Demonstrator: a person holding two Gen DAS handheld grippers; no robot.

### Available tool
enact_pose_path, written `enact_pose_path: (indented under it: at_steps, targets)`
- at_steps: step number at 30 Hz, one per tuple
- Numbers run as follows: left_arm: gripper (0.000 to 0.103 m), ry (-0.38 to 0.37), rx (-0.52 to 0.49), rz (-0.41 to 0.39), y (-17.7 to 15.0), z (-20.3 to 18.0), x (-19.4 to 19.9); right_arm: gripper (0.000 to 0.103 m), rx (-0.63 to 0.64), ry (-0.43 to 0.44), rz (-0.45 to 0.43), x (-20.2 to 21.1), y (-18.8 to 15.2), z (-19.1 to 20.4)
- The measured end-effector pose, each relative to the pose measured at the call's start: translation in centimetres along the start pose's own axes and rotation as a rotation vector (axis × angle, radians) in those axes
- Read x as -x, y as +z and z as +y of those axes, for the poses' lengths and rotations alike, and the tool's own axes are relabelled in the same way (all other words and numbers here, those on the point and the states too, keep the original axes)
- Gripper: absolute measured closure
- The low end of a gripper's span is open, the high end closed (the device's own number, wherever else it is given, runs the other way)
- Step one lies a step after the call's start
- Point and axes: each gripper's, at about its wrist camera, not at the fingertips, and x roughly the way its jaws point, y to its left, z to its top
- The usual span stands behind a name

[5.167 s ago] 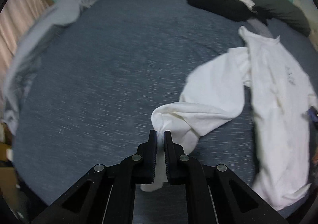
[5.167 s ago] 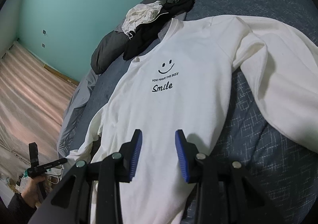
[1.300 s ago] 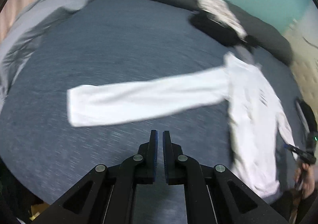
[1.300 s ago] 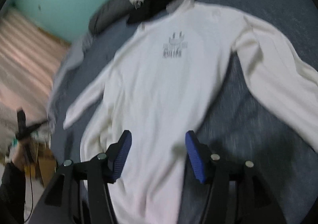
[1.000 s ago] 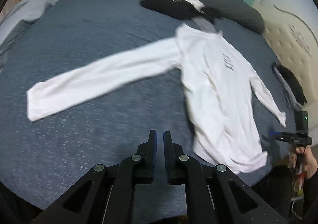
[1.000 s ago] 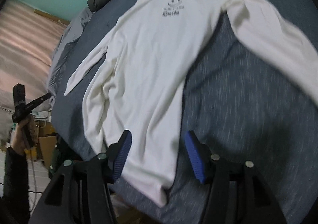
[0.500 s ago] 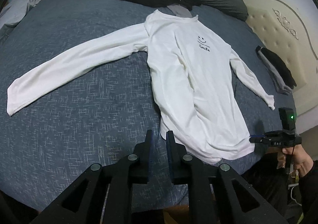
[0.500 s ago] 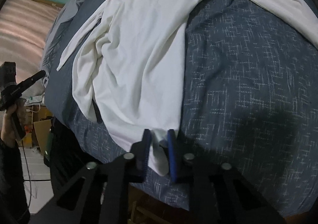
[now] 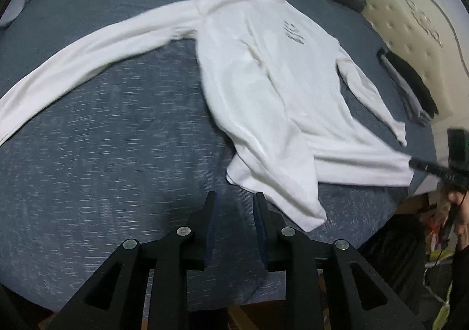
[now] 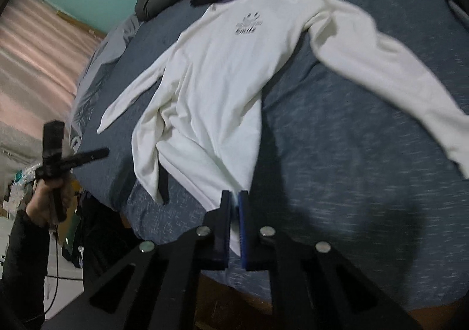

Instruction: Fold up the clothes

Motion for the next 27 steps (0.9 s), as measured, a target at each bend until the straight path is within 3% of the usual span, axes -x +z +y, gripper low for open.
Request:
enact_pose_path:
  at_steps: [4,10,16,19,20,21,27]
  targets:
    - [0.064,-0.062,-0.016,0.02,0.0,-2.7,-1.6,0.099,-0.01,-0.024,-0.019,1.1,-0.1,-0.8]
    - [0.063,-0.132,-0.021,0.057,0.0,-6.1,-4.3,0.099,-0.02,-0.031,-0.036,2.1,0.2,-1.3]
    - [0.064,-0.175,0.027,0.087,-0.6,-6.8,-7.1,0.099,-0.029,-0.028,-0.039,2.0,0.3,-1.2]
    - [0.07,-0.203,0.056,0.089,-0.9,-6.5,-7.8,0.099,-0.029,-0.024,-0.044,2.2,0.3,-1.2]
    - [0.088,-0.207,0.06,0.086,-1.0,-6.4,-7.9,0.099,-0.028,-0.023,-0.045,2.3,0.3,-1.1]
    - [0.099,-0.207,0.059,0.082,-1.0,-6.4,-7.8,0.099,-0.026,-0.023,-0.046,2.3,0.3,-1.1]
    - [0.1,-0.182,0.028,0.023,-0.5,-5.5,-4.5,0.099,-0.023,-0.019,-0.055,2.8,0.5,-1.1]
